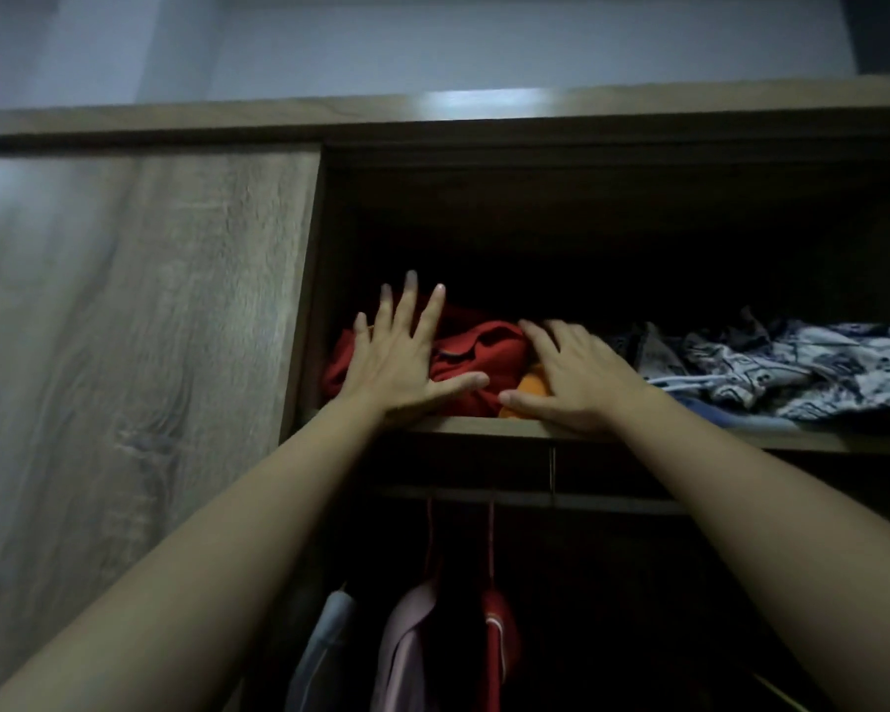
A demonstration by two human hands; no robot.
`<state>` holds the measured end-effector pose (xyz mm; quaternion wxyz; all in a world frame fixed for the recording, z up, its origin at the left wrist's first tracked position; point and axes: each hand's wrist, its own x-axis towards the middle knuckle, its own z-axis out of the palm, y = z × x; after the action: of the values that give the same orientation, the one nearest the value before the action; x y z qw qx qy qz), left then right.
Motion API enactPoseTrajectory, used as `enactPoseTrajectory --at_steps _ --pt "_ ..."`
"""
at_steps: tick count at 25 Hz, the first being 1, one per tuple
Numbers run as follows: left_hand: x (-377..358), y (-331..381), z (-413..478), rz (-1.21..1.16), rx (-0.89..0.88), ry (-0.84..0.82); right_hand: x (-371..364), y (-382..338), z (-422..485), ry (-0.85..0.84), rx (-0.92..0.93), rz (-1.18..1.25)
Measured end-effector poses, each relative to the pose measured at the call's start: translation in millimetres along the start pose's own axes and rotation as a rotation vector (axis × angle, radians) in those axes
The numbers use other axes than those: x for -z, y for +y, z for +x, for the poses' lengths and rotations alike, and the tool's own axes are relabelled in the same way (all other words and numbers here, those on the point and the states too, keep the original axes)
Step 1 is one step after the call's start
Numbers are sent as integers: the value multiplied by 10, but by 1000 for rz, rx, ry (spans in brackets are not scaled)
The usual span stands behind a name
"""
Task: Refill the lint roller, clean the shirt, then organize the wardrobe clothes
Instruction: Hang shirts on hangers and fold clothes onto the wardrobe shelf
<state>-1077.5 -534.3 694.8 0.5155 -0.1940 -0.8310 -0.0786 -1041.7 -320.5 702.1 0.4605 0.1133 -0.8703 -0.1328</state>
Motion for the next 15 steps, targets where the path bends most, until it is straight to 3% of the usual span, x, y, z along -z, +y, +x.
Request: enactPoseTrajectory --at_steps 4,7,15 --pt "-99 18 246 4 -38 -259 -65 55 17 -12 35 -1" --pt "-167 24 281 -18 -71 -327 -99 57 -23 -14 -16 69" --pt "92 170 77 50 -120 -35 -77 29 -86 -48 -141 82"
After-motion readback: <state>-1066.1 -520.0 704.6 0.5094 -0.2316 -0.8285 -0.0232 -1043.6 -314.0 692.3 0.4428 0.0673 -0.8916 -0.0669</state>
